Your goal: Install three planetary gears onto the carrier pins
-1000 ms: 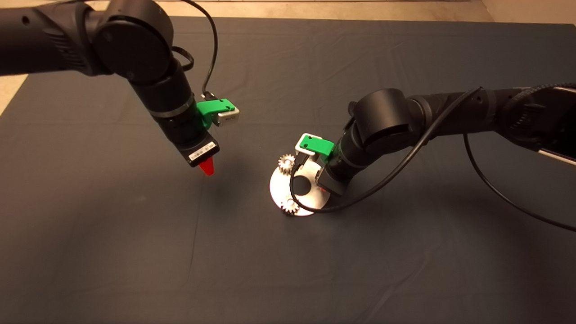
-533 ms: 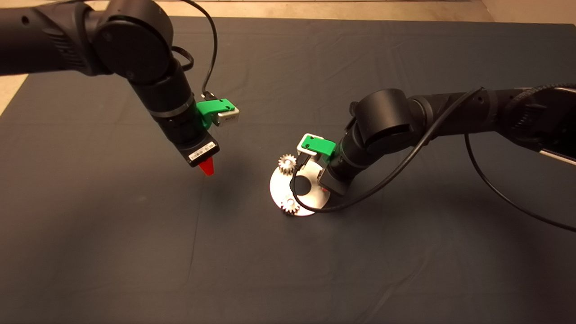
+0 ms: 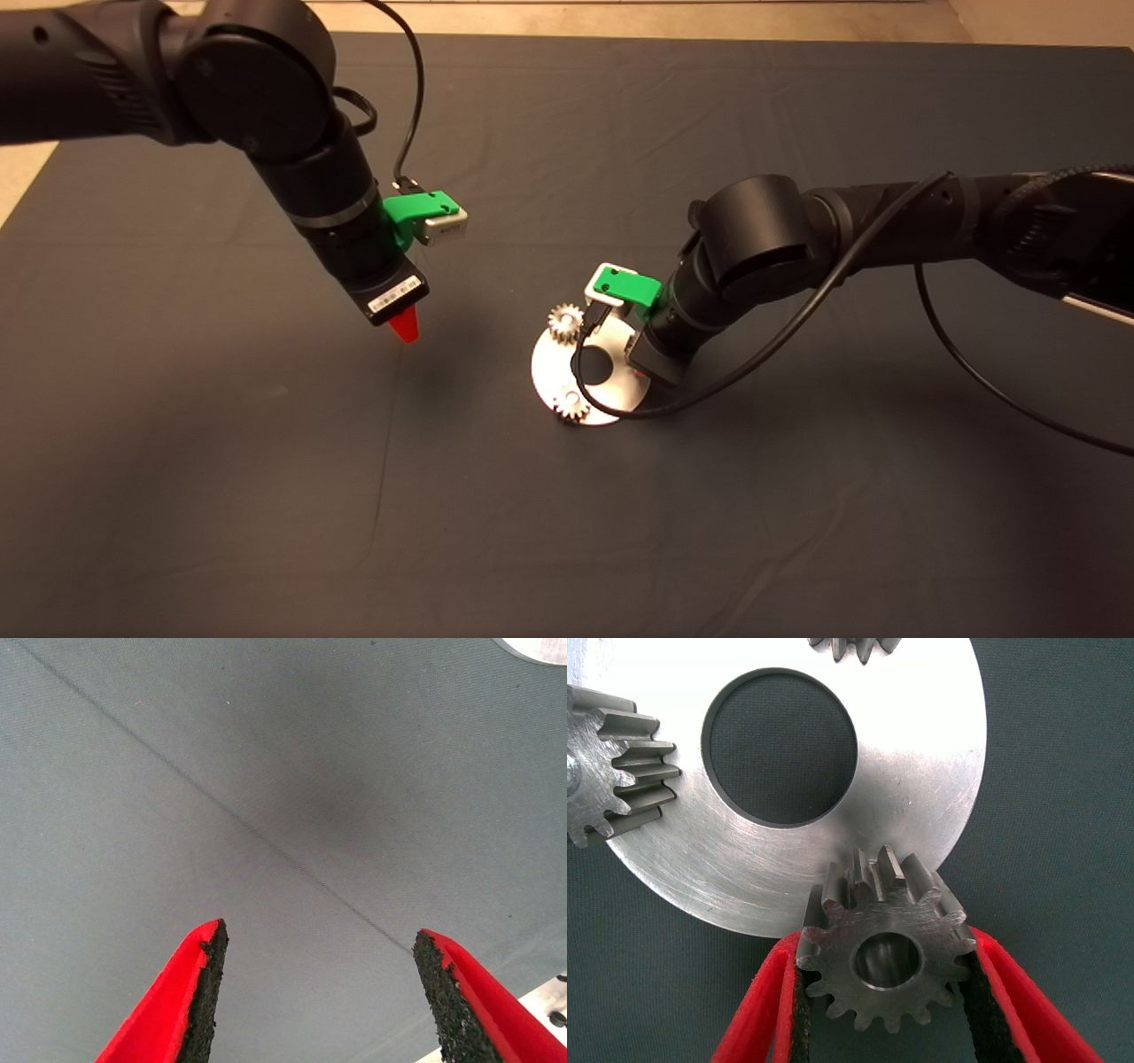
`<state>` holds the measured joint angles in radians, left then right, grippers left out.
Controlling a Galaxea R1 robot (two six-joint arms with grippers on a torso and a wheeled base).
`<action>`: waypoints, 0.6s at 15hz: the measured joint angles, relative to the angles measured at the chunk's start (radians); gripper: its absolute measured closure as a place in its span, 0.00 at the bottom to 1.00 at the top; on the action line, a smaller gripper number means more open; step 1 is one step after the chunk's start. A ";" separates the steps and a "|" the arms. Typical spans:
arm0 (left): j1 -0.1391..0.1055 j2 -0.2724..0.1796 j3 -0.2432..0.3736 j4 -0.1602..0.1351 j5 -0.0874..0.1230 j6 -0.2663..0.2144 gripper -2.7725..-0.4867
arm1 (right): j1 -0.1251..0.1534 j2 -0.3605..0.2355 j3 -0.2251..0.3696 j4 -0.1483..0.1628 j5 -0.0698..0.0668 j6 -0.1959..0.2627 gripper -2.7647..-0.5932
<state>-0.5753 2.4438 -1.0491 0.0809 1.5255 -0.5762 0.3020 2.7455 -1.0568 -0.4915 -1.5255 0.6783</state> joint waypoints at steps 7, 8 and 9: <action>-0.002 0.000 0.000 0.000 0.000 0.000 0.58 | 0.000 0.000 0.000 0.000 0.000 0.000 0.82; -0.002 0.000 0.000 0.000 0.000 0.000 0.58 | 0.000 0.000 0.000 0.000 0.000 0.000 0.82; -0.002 -0.001 0.000 0.000 0.000 0.000 0.58 | 0.000 0.000 0.000 0.000 0.000 0.000 0.82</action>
<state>-0.5777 2.4430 -1.0495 0.0812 1.5255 -0.5757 0.3015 2.7455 -1.0568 -0.4915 -1.5255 0.6779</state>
